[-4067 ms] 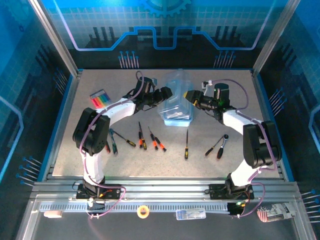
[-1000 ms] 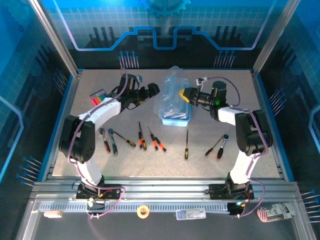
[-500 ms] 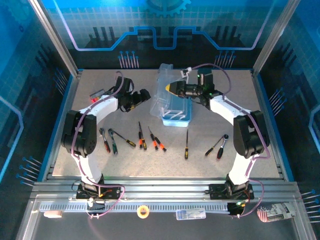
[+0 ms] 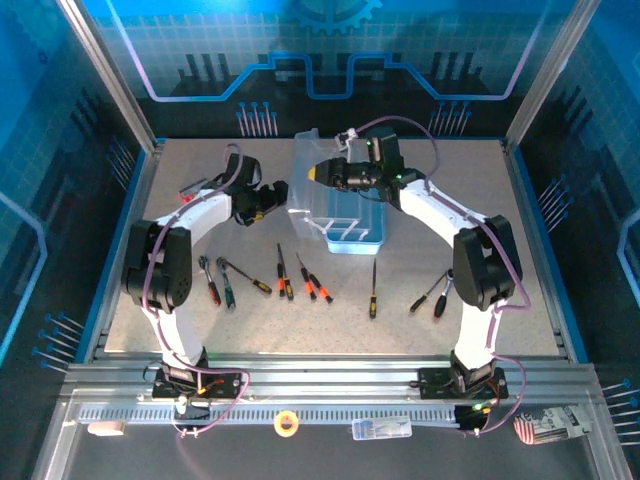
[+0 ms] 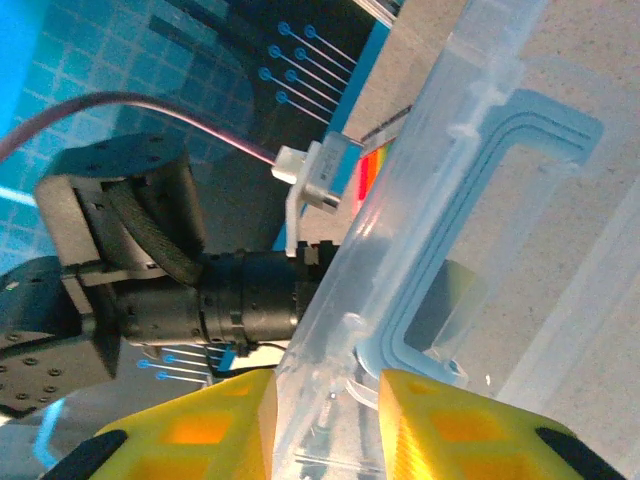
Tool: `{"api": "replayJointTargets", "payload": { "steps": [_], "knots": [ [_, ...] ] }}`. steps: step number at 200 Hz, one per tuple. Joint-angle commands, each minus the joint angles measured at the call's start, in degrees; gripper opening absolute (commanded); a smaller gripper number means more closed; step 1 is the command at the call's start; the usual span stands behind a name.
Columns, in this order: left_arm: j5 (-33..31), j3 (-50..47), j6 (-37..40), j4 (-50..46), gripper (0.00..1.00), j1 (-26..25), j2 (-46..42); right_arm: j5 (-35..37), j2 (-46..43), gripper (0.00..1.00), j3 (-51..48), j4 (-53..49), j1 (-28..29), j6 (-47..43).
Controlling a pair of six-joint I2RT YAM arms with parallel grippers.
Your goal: Pack the tool kit
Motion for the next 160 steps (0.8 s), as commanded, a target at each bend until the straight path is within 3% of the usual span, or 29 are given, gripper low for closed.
{"api": "replayJointTargets", "payload": {
  "steps": [1,48,85,118,160],
  "knots": [
    [0.1,-1.2,1.7,-0.5,0.98,1.0,0.6,3.3,1.6,0.34,4.2,-7.7,1.8,-4.8],
    [2.0,-1.6,2.8,2.0,0.98,1.4,1.6,3.8,1.4,0.35,3.9,-7.5,1.8,-4.4],
    [1.4,0.5,5.2,-1.2,0.98,2.6,3.3,5.1,-7.6,0.37,0.2,-9.8,-1.8,-6.5],
    [1.2,0.8,5.2,-1.0,0.98,3.8,3.9,12.6,-13.0,0.4,-2.6,-18.5,-8.5,-12.1],
    [2.5,4.6,5.0,-2.2,0.97,3.9,6.9,21.9,-10.2,0.42,-8.2,-23.4,-14.7,-17.6]
  ]
}}
